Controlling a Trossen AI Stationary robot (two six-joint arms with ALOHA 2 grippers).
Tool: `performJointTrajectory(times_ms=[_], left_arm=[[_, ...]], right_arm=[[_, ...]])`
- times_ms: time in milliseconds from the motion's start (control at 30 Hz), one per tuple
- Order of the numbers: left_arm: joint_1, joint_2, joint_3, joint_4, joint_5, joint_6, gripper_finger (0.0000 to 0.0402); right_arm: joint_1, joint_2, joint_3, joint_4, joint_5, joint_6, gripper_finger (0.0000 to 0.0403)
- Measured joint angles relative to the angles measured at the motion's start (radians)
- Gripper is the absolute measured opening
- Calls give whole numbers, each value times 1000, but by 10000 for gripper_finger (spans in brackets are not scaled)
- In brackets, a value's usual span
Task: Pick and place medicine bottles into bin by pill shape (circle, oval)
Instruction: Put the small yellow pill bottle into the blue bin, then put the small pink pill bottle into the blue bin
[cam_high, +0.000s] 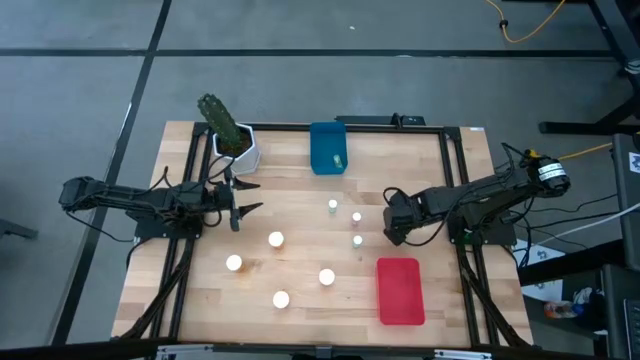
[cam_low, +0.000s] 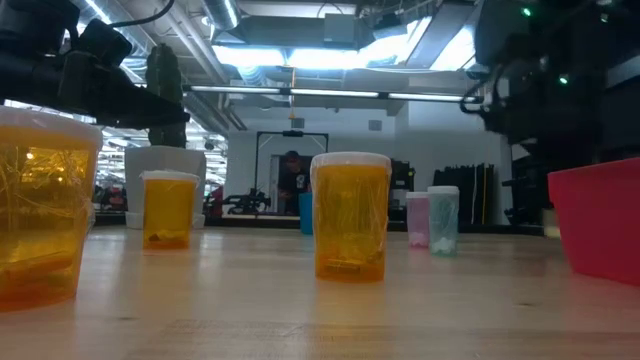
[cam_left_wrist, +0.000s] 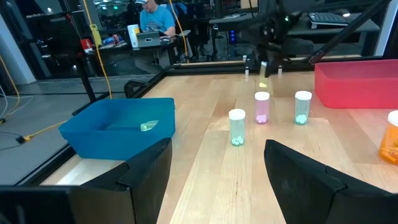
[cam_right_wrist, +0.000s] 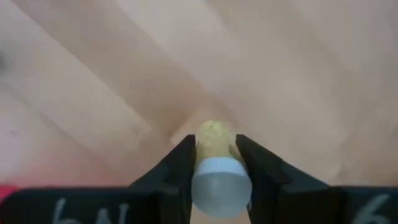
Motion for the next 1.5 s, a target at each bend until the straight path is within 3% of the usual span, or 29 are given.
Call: performJointTrajectory(times_ms=[200,300,433,533,633,767,833,1133,1500], left_arm=[[0,0,0,0,0,0,247],[0,0,0,0,0,0,247],[0,0,0,0,0,0,247],[0,0,0,0,0,0,247],[0,0,0,0,0,-1,247],[0,0,0,1,1,-1,247],[0,0,0,1,1,-1,247],[0,1,0,1,1,-6,247],[0,1,0,0,1,-6,247]], right_arm=[[-69,0,115,63,231,-227,107],[-122,0,152,239,315,-442,107],[-214,2,159,613,253,-774,105],[-290,23,160,788,215,-896,105],[-383,73,160,873,191,-894,105],[-491,194,161,1005,23,-869,105],[-528,259,183,1026,0,-849,105],[-575,491,385,988,-130,-832,116],[-576,453,465,834,-128,-873,185]])
